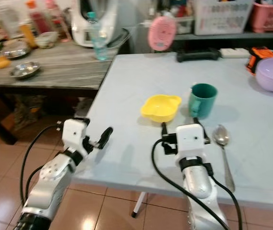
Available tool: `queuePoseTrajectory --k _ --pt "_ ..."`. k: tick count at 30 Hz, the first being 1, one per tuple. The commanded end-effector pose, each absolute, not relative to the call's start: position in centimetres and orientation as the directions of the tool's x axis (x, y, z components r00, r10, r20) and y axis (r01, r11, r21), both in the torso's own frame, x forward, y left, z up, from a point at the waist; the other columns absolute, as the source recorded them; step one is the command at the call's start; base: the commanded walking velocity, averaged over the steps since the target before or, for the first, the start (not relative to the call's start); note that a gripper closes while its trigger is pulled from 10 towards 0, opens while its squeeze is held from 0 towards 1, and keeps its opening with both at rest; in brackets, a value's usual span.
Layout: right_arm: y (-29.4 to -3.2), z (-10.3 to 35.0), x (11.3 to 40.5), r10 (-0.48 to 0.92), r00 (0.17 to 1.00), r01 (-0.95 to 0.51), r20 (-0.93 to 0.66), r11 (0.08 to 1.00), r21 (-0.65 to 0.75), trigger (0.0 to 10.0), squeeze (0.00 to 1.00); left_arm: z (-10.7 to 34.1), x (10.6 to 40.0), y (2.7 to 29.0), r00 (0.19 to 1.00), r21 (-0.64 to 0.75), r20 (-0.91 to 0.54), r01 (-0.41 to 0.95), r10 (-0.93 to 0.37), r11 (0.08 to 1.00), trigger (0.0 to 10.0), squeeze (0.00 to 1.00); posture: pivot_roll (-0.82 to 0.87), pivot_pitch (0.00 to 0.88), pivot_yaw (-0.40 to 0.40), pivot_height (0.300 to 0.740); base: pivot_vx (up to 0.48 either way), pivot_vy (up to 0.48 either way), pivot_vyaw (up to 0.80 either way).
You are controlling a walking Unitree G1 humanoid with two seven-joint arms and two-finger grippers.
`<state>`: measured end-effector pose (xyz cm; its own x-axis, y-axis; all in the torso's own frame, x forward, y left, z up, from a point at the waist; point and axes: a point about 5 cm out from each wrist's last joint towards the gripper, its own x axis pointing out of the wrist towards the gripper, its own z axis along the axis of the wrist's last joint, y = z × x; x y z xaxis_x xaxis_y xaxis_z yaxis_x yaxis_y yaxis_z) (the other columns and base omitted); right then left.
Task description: Setting the table
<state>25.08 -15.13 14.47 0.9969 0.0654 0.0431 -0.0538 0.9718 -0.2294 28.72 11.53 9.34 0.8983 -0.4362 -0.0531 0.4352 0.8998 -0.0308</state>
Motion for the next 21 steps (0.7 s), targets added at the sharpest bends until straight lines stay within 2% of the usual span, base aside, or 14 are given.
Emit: queuePoseTrajectory --k 1,5,18,21 --pt "-15.00 14.38 25.04 0.083 0.996 -0.072 0.032 0.967 -0.244 10.0 0.00 9.98 28.70 11.02 0.880 -0.028 -0.039 0.472 -0.473 0.881 10.0 0.00 -0.20 0.058 0.116 0.740 0.000 0.000 0.00" --pt "-15.12 14.28 25.21 0.130 0.991 -0.120 0.013 0.949 -0.292 10.0 0.00 10.03 27.93 10.53 0.842 -0.056 -0.053 0.533 -0.536 0.844 10.0 0.00 -0.20 0.070 0.119 0.740 0.000 0.000 0.00" --pt "-15.89 14.41 25.49 0.096 0.995 -0.090 0.006 0.952 -0.294 10.0 0.00 10.76 28.04 10.81 0.850 -0.063 -0.050 0.521 -0.524 0.851 10.0 0.00 -0.20 0.089 0.128 0.740 0.000 0.000 0.00" --pt "-15.62 14.54 25.74 0.138 0.990 -0.132 -0.002 0.938 -0.322 10.0 0.00 10.67 27.94 10.75 0.847 -0.078 -0.066 0.523 -0.528 0.849 10.0 0.00 -0.20 0.095 0.129 0.740 0.000 0.000 0.00"
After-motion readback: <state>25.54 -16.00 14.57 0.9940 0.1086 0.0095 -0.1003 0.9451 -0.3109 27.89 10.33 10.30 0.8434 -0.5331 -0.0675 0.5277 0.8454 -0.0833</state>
